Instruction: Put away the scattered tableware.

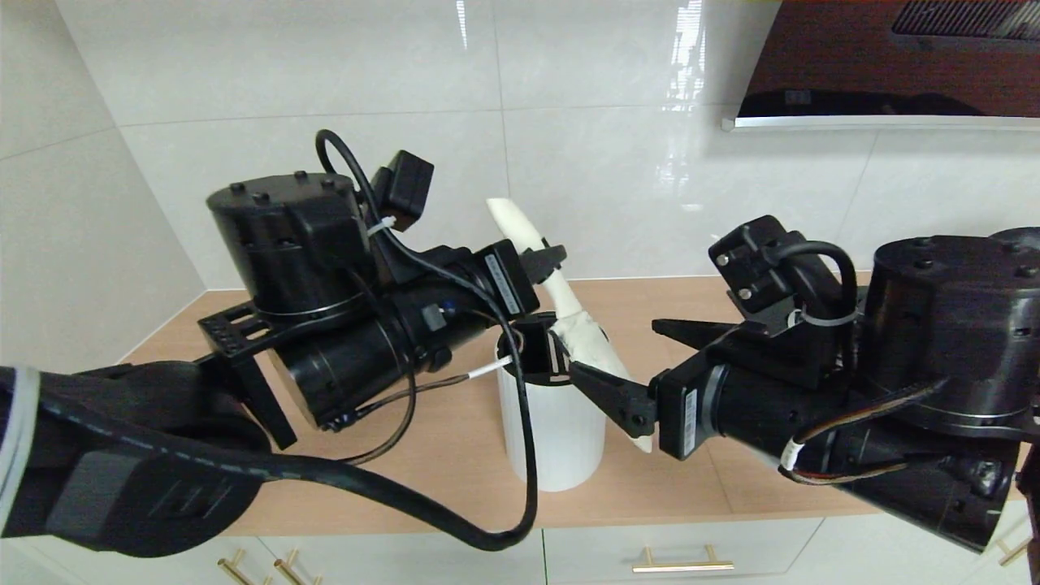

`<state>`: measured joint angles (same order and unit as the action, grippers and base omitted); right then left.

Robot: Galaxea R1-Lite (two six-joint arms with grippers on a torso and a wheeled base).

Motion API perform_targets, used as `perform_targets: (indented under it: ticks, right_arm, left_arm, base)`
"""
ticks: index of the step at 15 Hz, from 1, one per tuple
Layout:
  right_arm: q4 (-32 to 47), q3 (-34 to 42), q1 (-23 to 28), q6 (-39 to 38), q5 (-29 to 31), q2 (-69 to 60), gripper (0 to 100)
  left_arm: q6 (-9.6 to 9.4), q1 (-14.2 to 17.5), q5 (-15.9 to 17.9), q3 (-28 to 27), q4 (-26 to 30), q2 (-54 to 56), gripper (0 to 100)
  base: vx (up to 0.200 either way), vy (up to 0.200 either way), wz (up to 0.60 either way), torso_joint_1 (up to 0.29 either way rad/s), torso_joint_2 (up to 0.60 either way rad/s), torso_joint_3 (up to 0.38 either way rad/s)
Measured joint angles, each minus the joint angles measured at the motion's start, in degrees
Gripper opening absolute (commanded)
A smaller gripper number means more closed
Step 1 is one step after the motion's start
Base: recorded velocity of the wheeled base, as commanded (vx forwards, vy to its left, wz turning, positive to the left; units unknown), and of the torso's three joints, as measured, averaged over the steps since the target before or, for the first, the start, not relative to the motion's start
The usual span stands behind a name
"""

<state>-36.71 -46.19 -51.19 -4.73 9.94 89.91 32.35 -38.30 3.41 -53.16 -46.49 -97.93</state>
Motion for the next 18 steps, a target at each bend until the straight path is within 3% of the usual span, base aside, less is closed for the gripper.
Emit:
perform_targets:
  ticks: [2,3,6,10,12,15,18]
  right_arm:
    - [0.1,0.3,1.0,0.2,0.0,-1.9,100]
    - [0.2,0.3,1.7,0.2,0.0,-2.6,100]
    - [0.2,0.3,2.6,0.2,-0.1,-3.4,100]
    - [0.2,0.2,2.8,0.2,0.0,-3.6,100]
    - [0.2,0.2,2.8,0.2,0.0,-3.6,100]
    - [0.2,0.2,2.8,0.2,0.0,-3.3,100]
    - [0.2,0.2,2.8,0.2,0.0,-3.0,100]
  left_arm:
    - [-4.04,2.3,0.0,-0.2,0.0,1.8,0]
    - [-7.18,3.8,0.0,-0.2,0.0,2.8,0]
    - [-12.98,7.5,0.1,0.0,-0.1,5.8,0]
    - [-15.07,9.1,0.6,0.3,-1.2,8.6,0]
    - [-18.29,9.3,1.0,1.4,-3.5,8.7,0]
    - [-28.00,9.3,1.0,4.0,-10.1,5.8,0]
    - [-30.06,8.9,0.9,5.4,-19.2,1.0,0]
  base:
    - [0.000,0.000,0.00,0.000,0.00,0.000]
    - [0.000,0.000,0.00,0.000,0.00,0.000]
    - [0.000,0.000,0.00,0.000,0.00,0.000]
    - [0.000,0.000,0.00,0.000,0.00,0.000]
    - [0.000,0.000,0.00,0.000,0.00,0.000]
    - [0.000,0.000,0.00,0.000,0.00,0.000]
    - [0.000,0.000,0.00,0.000,0.00,0.000]
